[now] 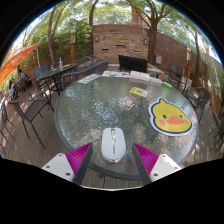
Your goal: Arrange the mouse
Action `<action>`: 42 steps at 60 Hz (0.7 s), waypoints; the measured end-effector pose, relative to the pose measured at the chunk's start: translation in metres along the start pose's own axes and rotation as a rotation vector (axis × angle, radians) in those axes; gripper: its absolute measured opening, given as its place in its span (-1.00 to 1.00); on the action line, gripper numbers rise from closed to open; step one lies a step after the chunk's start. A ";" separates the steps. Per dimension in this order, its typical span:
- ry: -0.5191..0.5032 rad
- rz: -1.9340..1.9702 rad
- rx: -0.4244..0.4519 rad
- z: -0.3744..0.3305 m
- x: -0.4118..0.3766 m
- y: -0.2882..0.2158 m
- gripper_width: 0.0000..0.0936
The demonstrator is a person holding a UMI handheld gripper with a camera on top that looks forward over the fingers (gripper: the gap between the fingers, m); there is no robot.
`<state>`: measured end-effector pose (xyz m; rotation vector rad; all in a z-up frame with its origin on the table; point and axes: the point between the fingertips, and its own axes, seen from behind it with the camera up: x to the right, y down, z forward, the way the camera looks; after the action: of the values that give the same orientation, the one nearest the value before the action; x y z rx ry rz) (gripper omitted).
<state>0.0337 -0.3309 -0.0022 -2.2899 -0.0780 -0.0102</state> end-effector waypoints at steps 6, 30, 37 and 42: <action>-0.006 -0.001 -0.018 0.021 -0.007 0.000 0.58; -0.041 -0.020 -0.021 0.031 -0.003 -0.006 -0.22; -0.074 -0.063 0.020 0.013 -0.017 -0.028 -0.22; -0.111 -0.062 0.128 -0.013 -0.026 -0.082 -0.22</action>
<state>0.0030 -0.2882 0.0669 -2.1588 -0.2020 0.0874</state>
